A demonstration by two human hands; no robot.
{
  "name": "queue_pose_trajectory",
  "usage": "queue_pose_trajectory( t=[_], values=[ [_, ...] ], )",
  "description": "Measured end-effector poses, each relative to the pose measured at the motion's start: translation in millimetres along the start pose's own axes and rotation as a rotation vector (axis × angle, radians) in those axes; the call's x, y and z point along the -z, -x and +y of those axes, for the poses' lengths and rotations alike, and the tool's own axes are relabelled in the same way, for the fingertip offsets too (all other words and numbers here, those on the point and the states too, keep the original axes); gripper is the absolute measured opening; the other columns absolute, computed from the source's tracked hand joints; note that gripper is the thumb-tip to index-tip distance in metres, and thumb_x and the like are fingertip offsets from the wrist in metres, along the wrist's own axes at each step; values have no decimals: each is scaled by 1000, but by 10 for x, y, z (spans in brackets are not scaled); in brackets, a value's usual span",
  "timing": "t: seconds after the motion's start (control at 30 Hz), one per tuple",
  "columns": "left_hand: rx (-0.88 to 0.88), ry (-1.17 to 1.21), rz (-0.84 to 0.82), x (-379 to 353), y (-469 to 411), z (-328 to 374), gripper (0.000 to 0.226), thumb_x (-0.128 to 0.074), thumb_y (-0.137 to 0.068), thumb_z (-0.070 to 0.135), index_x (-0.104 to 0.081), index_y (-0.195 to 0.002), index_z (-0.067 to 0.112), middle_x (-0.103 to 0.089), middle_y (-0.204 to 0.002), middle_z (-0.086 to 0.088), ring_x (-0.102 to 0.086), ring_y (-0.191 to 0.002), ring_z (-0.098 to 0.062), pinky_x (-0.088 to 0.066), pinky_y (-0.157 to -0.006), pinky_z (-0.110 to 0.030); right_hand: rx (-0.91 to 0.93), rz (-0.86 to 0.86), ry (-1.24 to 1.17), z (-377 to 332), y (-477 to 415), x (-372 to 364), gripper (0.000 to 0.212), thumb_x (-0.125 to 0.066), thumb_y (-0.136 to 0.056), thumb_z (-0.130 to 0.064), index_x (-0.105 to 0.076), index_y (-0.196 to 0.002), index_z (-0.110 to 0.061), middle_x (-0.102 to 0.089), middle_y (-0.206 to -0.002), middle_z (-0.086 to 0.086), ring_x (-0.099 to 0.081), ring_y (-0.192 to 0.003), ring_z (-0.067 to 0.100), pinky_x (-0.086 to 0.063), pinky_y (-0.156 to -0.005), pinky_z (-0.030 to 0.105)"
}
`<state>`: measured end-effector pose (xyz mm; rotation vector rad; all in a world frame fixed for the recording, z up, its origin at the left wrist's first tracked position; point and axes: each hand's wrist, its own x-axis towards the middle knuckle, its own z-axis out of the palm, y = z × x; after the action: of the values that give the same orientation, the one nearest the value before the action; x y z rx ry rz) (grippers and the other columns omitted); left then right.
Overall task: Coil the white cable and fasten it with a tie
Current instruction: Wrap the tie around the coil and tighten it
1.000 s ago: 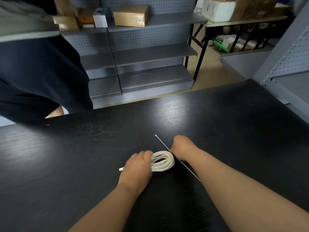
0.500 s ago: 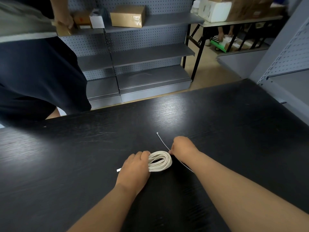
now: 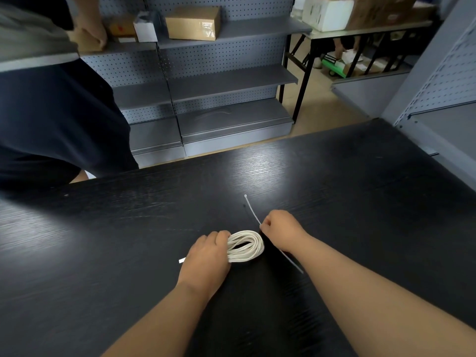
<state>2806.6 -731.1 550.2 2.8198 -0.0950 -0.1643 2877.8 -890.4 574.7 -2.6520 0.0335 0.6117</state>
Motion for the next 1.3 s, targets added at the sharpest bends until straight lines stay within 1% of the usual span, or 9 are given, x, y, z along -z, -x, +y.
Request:
queue_pose_trajectory(
  t=[0.13, 0.2, 0.4, 0.53, 0.7, 0.87, 1.03, 1.17, 1.3],
  values=[
    [0, -2, 1, 2, -6, 5, 38, -45, -90, 18, -41, -128, 25, -53, -120, 5, -48, -104, -18, -37, -89, -27, 8, -15, -568, 105, 42, -12, 24, -55, -92, -15, -59, -69, -15, -60, -74, 2, -52, -69, 12, -46, -71, 30],
    [4, -3, 1, 3, -6, 8, 38, -45, -91, 18, -41, -128, 24, -53, -121, 4, -48, -104, -18, -38, -89, -27, 3, -38, -793, 145, 41, -34, 21, -57, -91, -10, -60, -72, -16, -61, -75, 1, -53, -71, 10, -46, -71, 25],
    [-12, -23, -8, 9, -2, 8, 42, -47, -90, 18, -39, -130, 23, -52, -123, 4, -48, -107, -18, -36, -91, -26, -21, -32, -1171, 201, 84, -17, 19, -57, -88, 3, -63, -88, -15, -61, -81, 3, -55, -76, 12, -45, -70, 22],
    [-18, -21, -4, 26, -4, 24, 40, -46, -90, 17, -40, -130, 23, -52, -123, 5, -47, -106, -17, -35, -91, -24, -25, -58, -1292, 216, 139, -18, 19, -54, -89, 5, -65, -85, -11, -61, -77, 2, -54, -71, 9, -45, -68, 19],
    [-9, -16, -1, 17, -2, 17, 40, -46, -91, 18, -40, -130, 23, -53, -123, 4, -48, -106, -18, -37, -90, -26, -29, -108, -1264, 251, 196, -51, 18, -55, -90, 2, -66, -84, -10, -60, -75, 2, -53, -68, 9, -44, -64, 20],
    [-5, -14, 0, 12, 2, 17, 38, -46, -92, 20, -40, -129, 24, -53, -121, 5, -48, -105, -17, -37, -89, -25, -33, -74, -1153, 268, 231, -56, 13, -60, -89, -4, -67, -82, -13, -61, -74, 2, -52, -67, 10, -44, -66, 24],
    [-4, -7, 5, 12, 2, 20, 38, -45, -92, 19, -41, -129, 24, -53, -121, 4, -48, -104, -17, -38, -89, -26, -59, 84, -892, 266, 233, -38, 10, -63, -88, -14, -67, -80, -19, -64, -77, -2, -55, -73, 10, -45, -68, 25],
    [2, -13, 18, 0, 3, 13, 35, -45, -91, 18, -43, -126, 24, -55, -118, 5, -49, -101, -17, -39, -85, -26, -75, 231, -624, 224, 275, 6, 10, -64, -88, -19, -71, -94, -15, -67, -88, -1, -59, -85, 12, -52, -82, 30],
    [-2, -20, 21, -16, 1, 10, 35, -46, -90, 16, -44, -124, 23, -56, -116, 3, -50, -99, -19, -39, -85, -27, -37, 332, -414, 198, 337, 42, 16, -62, -89, -19, -72, -98, -10, -70, -98, 2, -62, -90, 12, -45, -79, 21]
  ],
)
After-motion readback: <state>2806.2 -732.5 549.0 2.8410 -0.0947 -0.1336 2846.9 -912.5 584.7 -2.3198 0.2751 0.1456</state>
